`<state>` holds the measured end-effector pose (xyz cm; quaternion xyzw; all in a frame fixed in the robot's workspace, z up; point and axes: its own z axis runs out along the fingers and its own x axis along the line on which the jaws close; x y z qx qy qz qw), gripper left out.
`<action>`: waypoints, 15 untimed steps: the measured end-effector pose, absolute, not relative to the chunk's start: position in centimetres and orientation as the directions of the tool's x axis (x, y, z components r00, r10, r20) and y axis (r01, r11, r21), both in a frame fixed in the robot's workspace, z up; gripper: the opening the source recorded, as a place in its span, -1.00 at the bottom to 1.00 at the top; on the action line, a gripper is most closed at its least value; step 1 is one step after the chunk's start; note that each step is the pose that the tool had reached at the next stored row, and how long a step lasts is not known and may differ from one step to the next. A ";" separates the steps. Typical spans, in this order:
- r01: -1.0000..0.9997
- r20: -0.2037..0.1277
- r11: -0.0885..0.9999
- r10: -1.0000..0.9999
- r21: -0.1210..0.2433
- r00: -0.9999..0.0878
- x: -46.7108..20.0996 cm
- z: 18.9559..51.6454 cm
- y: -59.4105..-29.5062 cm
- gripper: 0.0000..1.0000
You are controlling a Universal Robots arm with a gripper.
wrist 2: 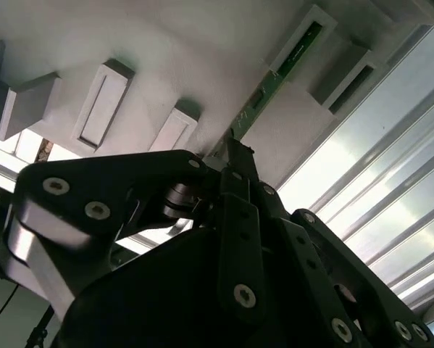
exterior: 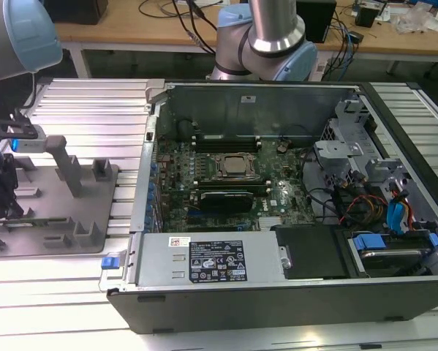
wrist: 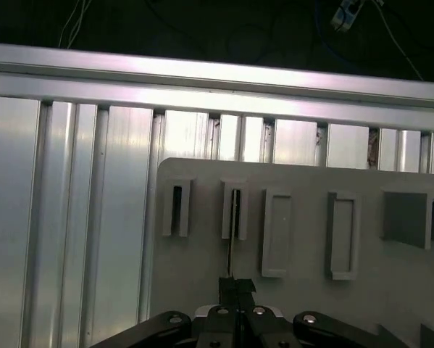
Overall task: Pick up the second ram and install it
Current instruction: 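Pick up the second ram and move it above second insertion slot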
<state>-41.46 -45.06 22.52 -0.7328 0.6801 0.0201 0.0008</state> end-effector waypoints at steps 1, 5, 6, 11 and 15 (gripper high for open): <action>-0.997 -0.031 -0.075 -0.997 0.026 0.074 -41.5 22.5 -45.1 -0.84; -0.997 -0.031 -0.075 -0.997 0.026 0.074 -41.5 22.4 -45.1 -0.44; -0.997 -0.031 -0.075 -0.997 0.026 0.074 -41.6 22.2 -45.1 -0.44; -0.997 -0.031 -0.075 -0.997 0.026 0.074 -41.9 21.4 -45.1 -0.44; -0.997 -0.030 -0.075 -0.997 0.026 0.074 -41.9 20.8 -45.1 -0.44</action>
